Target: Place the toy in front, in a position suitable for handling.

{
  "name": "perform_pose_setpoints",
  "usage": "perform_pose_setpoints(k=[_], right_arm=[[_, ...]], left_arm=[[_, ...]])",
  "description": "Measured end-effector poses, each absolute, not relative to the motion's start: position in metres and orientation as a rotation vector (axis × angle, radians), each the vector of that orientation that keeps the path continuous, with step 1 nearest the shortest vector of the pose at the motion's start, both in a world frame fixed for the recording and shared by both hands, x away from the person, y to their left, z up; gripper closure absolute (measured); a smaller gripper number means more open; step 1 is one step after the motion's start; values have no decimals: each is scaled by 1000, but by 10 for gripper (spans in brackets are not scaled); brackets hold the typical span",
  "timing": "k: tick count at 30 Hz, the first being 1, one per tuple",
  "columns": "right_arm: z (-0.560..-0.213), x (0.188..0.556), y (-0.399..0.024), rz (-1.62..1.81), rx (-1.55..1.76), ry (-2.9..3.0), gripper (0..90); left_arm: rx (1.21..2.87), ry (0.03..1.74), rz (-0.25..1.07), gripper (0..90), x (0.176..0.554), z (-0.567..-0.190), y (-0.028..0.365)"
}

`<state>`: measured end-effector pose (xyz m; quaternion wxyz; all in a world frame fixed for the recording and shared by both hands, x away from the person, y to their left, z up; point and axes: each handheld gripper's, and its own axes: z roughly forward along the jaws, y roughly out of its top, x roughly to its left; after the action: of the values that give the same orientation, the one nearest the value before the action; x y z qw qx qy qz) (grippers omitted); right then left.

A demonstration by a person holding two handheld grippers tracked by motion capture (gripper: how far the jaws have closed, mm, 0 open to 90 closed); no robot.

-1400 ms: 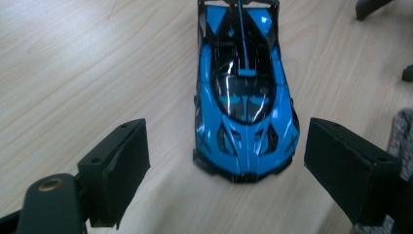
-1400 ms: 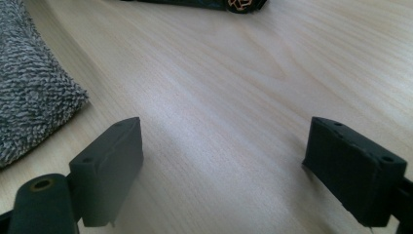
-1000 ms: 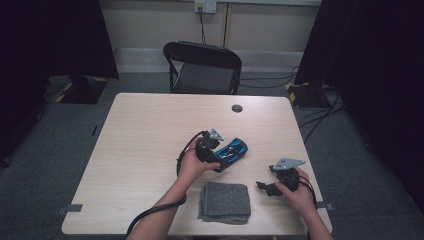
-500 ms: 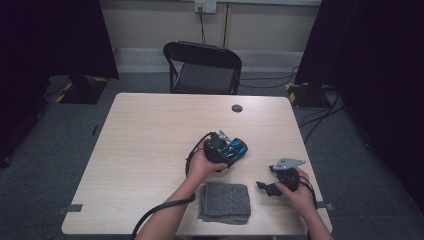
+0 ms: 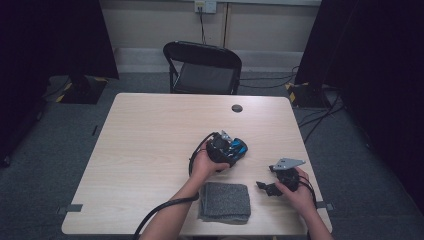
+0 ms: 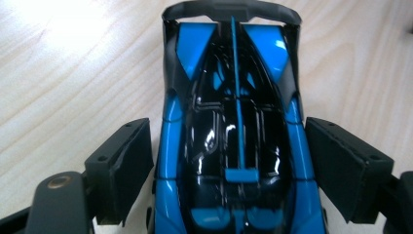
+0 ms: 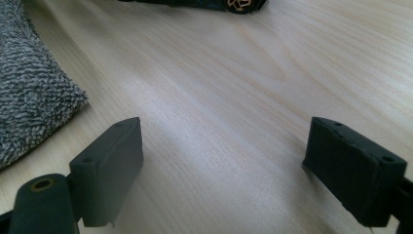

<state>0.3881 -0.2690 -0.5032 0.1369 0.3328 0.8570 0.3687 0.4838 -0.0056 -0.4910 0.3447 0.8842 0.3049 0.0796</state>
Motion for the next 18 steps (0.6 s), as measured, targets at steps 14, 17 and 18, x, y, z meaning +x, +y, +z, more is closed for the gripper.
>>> perform_pose_setpoints(k=[14,17,18], right_arm=[[-503,388,-269,1068,963,2481,136],[-503,388,-269,1067,962,2481,135],[-503,388,-269,1067,963,2481,136]], left_arm=[[2310,748,236,257,484,-494,-12],[2326,736,244,258,484,-493,-12],[2328,731,253,259,484,-493,-13]])
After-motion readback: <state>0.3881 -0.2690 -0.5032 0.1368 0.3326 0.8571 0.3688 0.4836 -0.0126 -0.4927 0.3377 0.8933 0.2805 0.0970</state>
